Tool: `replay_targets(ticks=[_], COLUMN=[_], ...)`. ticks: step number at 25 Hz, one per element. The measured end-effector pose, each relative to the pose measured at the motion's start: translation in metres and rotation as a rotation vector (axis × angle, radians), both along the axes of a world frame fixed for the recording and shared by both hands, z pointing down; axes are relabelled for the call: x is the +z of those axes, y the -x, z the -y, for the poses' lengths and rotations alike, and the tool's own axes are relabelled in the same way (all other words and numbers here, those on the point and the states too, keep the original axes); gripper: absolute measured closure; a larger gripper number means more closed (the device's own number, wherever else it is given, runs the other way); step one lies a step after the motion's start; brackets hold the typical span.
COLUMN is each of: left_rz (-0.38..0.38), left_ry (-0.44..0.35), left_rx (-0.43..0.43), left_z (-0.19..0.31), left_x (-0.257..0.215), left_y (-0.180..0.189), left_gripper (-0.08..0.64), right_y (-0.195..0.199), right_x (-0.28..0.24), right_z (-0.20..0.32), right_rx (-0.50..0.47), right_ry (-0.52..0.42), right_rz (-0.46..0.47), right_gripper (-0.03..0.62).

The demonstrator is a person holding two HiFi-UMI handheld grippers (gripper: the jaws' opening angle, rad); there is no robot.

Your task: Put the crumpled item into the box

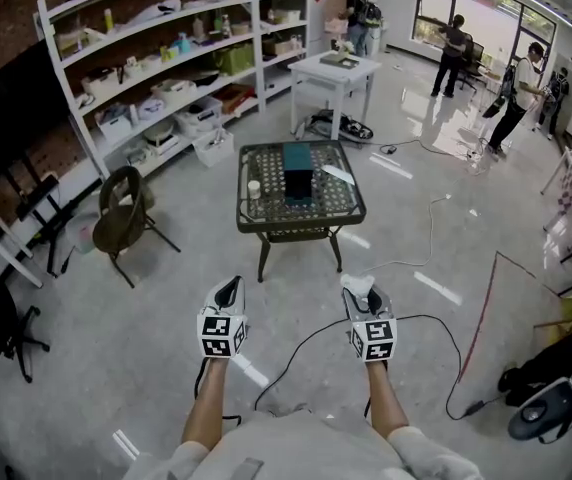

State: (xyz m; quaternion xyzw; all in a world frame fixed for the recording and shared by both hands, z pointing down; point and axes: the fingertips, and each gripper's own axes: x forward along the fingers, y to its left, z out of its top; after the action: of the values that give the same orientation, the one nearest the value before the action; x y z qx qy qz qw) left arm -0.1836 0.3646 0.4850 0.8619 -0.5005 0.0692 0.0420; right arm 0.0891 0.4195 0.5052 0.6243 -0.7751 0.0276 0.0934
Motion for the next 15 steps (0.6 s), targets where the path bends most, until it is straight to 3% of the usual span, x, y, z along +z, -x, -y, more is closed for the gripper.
replay_targets(ticks=[15], left_rz=[-0.007], left_ry=[0.017], left_rx=[-0.033], left_z=[0.007], left_x=[0.014], left_y=[-0.026], left_gripper=[0.554], right_y=[-0.016], right_x=[0.005], right_z=[0.023], right_rx=[-0.045], right_ry=[-0.004], right_rz=[-0.010], right_gripper=[0.414])
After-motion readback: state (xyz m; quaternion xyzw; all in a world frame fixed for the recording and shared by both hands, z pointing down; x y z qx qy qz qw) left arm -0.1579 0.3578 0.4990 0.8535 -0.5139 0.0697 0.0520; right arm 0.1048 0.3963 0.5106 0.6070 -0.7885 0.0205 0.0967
